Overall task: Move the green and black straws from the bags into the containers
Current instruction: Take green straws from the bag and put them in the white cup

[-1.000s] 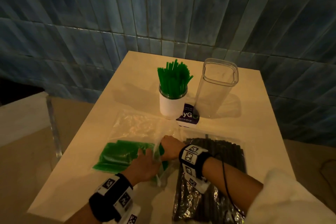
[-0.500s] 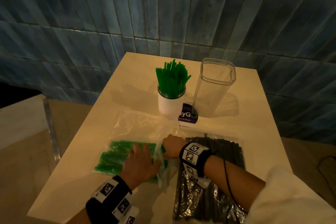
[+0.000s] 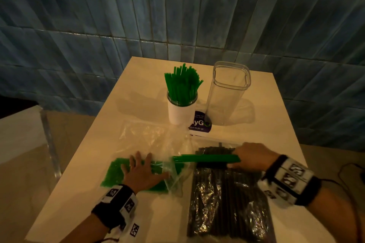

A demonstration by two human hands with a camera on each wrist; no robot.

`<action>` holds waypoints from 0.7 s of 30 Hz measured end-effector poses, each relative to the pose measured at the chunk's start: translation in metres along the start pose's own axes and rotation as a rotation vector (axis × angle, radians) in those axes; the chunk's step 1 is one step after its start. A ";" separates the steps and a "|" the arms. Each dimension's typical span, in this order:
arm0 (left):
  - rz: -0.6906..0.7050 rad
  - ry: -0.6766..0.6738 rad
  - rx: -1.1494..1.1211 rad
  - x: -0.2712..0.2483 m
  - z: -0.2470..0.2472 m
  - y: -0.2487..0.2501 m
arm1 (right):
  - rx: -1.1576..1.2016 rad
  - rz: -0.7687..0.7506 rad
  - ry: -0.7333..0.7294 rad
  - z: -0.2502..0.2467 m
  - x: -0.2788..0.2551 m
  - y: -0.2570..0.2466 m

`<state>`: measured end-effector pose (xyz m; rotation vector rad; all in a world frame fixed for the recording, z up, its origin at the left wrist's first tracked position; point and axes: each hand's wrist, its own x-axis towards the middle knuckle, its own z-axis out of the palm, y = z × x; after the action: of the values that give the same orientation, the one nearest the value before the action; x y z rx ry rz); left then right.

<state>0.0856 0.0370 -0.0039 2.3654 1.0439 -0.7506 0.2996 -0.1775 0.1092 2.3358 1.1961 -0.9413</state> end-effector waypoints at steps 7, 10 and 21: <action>0.162 0.175 -0.223 -0.011 -0.014 0.019 | -0.090 0.179 0.124 -0.038 -0.052 0.050; 0.577 0.689 -0.145 -0.022 -0.032 0.047 | -0.146 0.103 0.177 -0.042 -0.053 0.022; 0.617 0.662 -0.423 -0.024 -0.057 0.075 | 0.192 -0.338 0.656 -0.085 -0.073 -0.054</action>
<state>0.1464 0.0120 0.0668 2.3669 0.5341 0.4605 0.2591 -0.1396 0.2207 2.7583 1.8627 -0.3814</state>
